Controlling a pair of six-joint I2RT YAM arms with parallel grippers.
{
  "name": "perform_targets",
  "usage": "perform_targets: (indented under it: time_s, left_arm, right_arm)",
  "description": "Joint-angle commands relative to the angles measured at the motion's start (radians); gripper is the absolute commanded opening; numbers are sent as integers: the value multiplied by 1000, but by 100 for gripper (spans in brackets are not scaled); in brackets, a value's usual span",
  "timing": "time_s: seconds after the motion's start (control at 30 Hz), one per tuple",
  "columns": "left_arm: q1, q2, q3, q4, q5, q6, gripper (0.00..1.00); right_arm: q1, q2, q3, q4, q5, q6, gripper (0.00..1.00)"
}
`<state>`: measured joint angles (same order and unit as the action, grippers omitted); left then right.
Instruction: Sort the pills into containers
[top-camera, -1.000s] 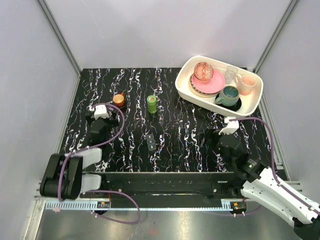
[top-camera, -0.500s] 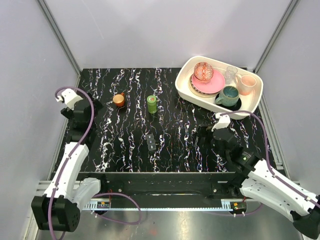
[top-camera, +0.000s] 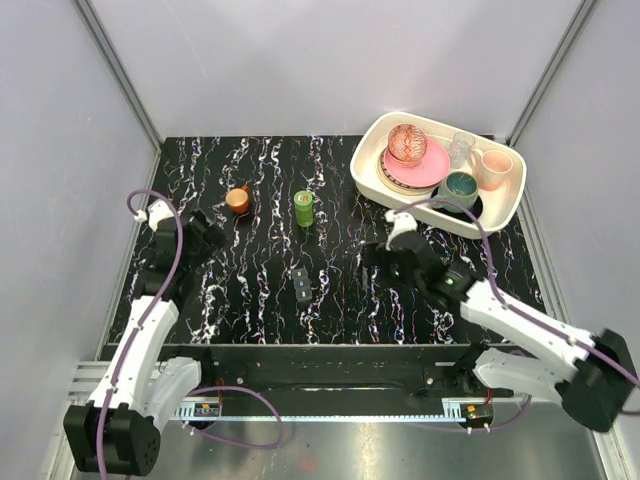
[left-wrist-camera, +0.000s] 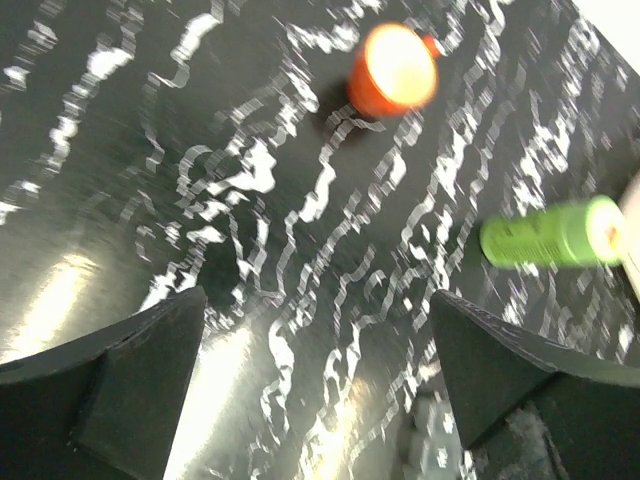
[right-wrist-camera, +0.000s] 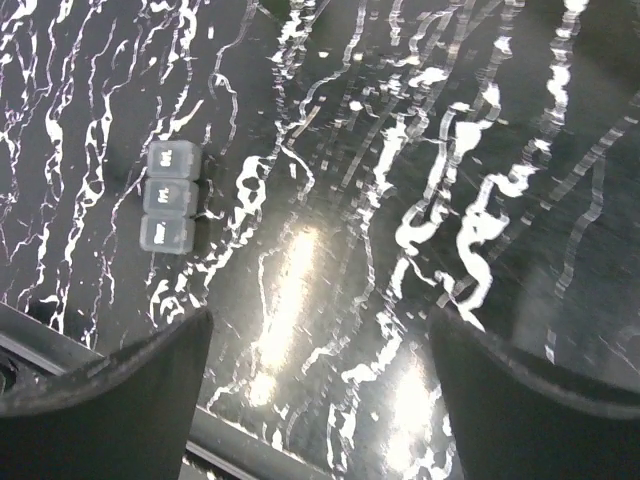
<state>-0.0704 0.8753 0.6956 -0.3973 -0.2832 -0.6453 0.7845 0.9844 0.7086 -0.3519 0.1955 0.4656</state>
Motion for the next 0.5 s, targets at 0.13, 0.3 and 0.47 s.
perform_targets:
  time_s: [0.13,0.3,0.47]
  left_arm:
    - [-248,-55,-25,-96,123,-10,99]
    - [-399,-209,-88,-98,84,-115,99]
    - [-420,-412,-176,-103,115,-137,99]
  right_arm:
    - [70,394,183,126,-262,-50,92]
    - [169,537,305,176,-222,-39,92]
    - [200,703,452,131,-139,4,88]
